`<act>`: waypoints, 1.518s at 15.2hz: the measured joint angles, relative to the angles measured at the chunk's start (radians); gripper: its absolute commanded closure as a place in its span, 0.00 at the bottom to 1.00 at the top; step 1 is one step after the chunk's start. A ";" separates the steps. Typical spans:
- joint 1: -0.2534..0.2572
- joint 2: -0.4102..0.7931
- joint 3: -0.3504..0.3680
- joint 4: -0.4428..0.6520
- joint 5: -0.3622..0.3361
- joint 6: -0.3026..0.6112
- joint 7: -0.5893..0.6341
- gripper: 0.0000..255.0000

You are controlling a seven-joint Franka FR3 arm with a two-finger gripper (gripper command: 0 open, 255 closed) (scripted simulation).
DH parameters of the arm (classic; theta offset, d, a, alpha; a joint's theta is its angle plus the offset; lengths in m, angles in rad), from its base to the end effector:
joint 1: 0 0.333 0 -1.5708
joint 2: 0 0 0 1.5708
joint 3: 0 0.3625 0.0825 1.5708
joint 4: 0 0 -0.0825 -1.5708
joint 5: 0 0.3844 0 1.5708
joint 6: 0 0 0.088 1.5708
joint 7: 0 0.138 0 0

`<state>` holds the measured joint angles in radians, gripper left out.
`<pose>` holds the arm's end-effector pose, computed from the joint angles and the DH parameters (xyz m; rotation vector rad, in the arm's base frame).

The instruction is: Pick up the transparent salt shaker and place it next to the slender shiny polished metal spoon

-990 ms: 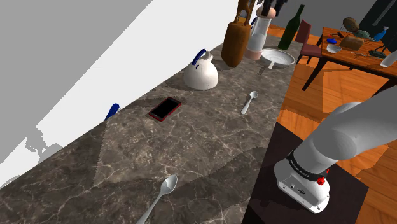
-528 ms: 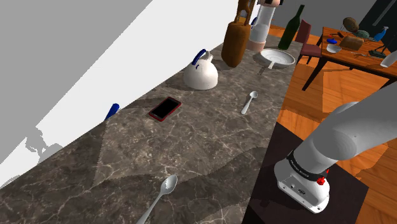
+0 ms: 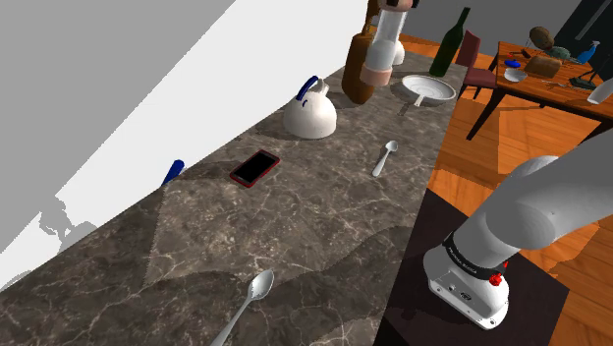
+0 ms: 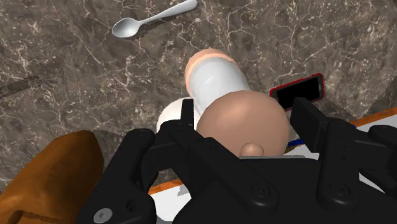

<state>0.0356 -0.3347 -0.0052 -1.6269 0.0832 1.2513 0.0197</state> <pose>0.3873 0.0244 0.7466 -3.0602 -0.0544 0.0657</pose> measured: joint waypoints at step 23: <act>0.217 0.317 0.421 0.338 0.017 0.036 0.641 1.00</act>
<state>0.2527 -0.0178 0.4156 -1.2893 0.1004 1.2876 0.6611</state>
